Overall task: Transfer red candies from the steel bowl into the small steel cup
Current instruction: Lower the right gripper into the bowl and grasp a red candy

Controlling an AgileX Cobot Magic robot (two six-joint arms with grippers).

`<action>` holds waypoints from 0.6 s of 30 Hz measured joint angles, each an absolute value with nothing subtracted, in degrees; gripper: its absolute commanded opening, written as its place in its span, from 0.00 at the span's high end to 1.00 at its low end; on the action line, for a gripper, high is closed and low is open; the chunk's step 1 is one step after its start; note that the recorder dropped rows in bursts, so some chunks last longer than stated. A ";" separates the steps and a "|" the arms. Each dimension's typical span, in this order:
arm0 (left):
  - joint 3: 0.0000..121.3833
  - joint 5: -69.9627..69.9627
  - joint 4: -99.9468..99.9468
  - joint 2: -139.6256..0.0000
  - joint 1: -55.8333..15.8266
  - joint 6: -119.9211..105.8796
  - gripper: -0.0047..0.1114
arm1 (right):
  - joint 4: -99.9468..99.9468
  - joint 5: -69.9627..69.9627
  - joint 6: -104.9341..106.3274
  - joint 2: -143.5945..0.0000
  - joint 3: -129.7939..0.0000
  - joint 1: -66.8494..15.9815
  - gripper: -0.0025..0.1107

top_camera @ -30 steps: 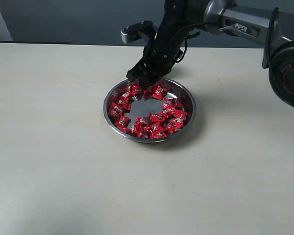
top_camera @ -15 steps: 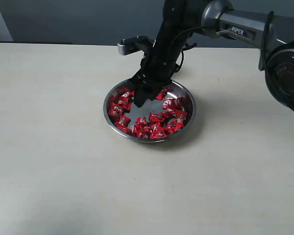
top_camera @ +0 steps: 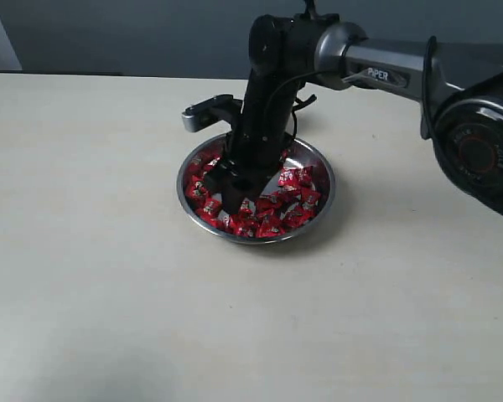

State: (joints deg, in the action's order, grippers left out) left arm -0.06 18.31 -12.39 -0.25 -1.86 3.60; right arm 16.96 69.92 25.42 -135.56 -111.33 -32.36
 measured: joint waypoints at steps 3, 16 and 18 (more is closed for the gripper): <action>-0.06 18.31 -12.39 -0.25 -1.86 3.60 0.96 | 16.61 69.92 25.29 -135.56 -110.84 -32.36 0.56; -0.06 18.31 -12.39 -0.25 -1.86 3.60 0.96 | 16.59 69.92 25.02 -136.76 -110.50 -32.36 0.58; -0.06 18.31 -12.39 -0.25 -1.86 3.60 0.96 | 16.59 69.92 25.02 -136.76 -110.50 -32.36 0.67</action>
State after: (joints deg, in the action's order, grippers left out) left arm -0.06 18.31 -12.39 -0.25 -1.86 3.60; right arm 16.59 69.92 25.02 -136.76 -110.50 -32.36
